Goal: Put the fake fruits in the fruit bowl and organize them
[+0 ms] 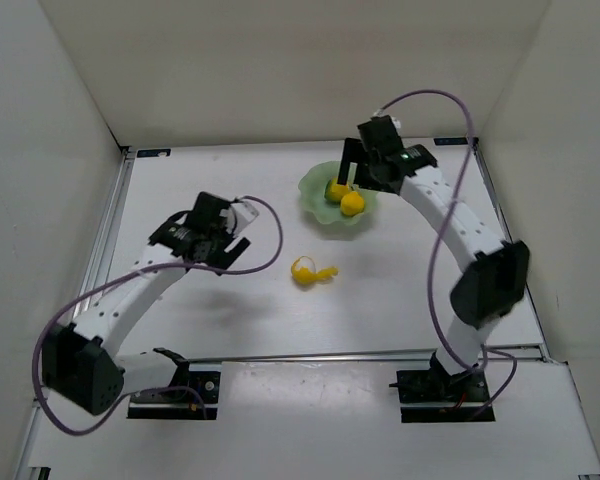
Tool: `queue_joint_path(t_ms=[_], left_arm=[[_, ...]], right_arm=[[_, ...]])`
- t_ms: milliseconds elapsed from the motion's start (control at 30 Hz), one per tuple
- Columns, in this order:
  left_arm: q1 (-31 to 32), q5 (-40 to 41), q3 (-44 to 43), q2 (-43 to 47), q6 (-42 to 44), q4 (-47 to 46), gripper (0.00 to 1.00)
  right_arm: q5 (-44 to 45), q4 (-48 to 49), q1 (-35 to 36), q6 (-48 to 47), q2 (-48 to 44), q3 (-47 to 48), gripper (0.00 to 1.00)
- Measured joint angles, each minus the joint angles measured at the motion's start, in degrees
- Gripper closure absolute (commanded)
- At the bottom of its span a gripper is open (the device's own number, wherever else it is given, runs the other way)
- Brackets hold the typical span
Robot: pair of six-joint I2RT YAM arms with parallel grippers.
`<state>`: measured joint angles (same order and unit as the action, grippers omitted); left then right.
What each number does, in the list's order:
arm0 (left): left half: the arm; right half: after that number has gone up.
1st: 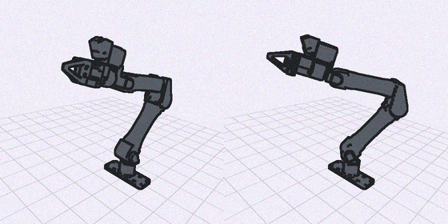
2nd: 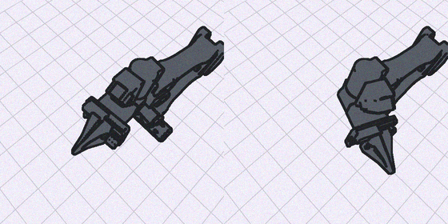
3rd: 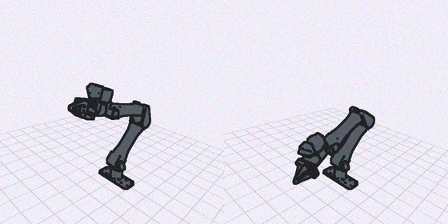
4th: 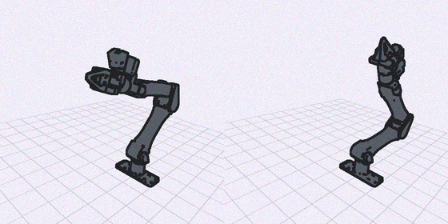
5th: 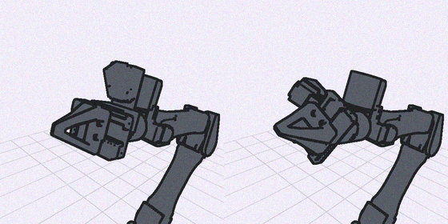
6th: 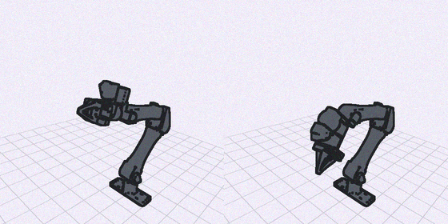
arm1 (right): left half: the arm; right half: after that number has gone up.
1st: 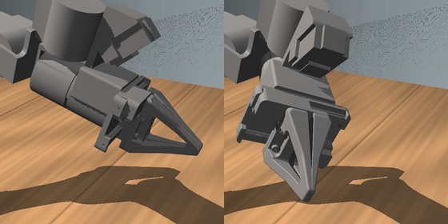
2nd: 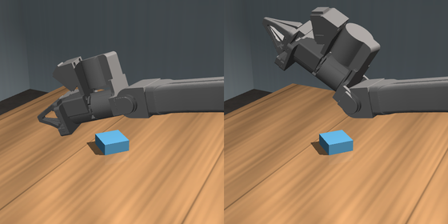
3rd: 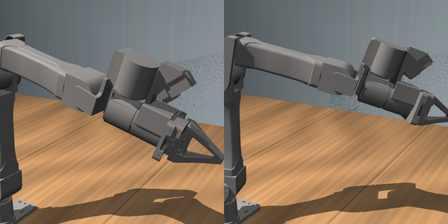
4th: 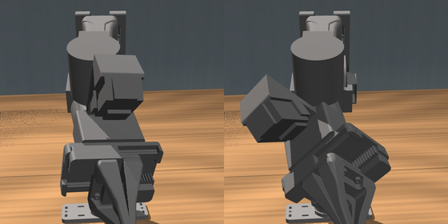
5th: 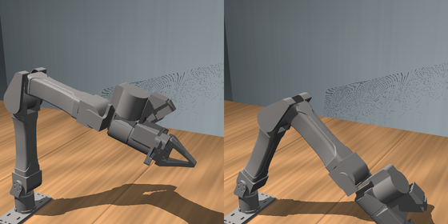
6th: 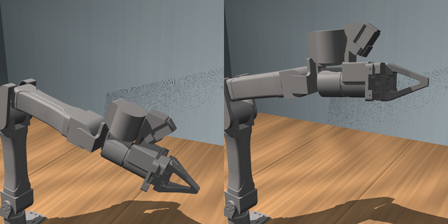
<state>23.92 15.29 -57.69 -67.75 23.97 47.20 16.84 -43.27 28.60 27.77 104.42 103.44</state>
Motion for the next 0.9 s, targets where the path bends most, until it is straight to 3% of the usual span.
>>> queue_joint_path(t_ms=[200,367,567,767,900], left_arm=[[18.2,-2.4,-15.8,-17.2,1.7,1.0,0.00],[26.9,-5.4,-21.9,-29.5,5.6,-0.1,0.00],[27.9,-5.3,-26.2,-43.6,9.7,-1.2,0.00],[27.5,-5.3,-28.7,-48.3,11.1,-1.4,0.00],[27.1,-6.5,-29.8,-49.2,10.1,-1.4,0.28]], right_arm=[[3.1,2.9,-2.4,0.7,-25.8,-21.4,0.00],[4.5,4.0,-7.5,1.9,-38.3,-36.1,0.00],[4.9,2.2,-9.7,2.7,-44.8,-45.4,0.00],[5.1,1.3,-10.3,3.6,-46.8,-47.1,0.00],[5.2,1.3,-10.4,3.7,-46.8,-47.5,0.00]])
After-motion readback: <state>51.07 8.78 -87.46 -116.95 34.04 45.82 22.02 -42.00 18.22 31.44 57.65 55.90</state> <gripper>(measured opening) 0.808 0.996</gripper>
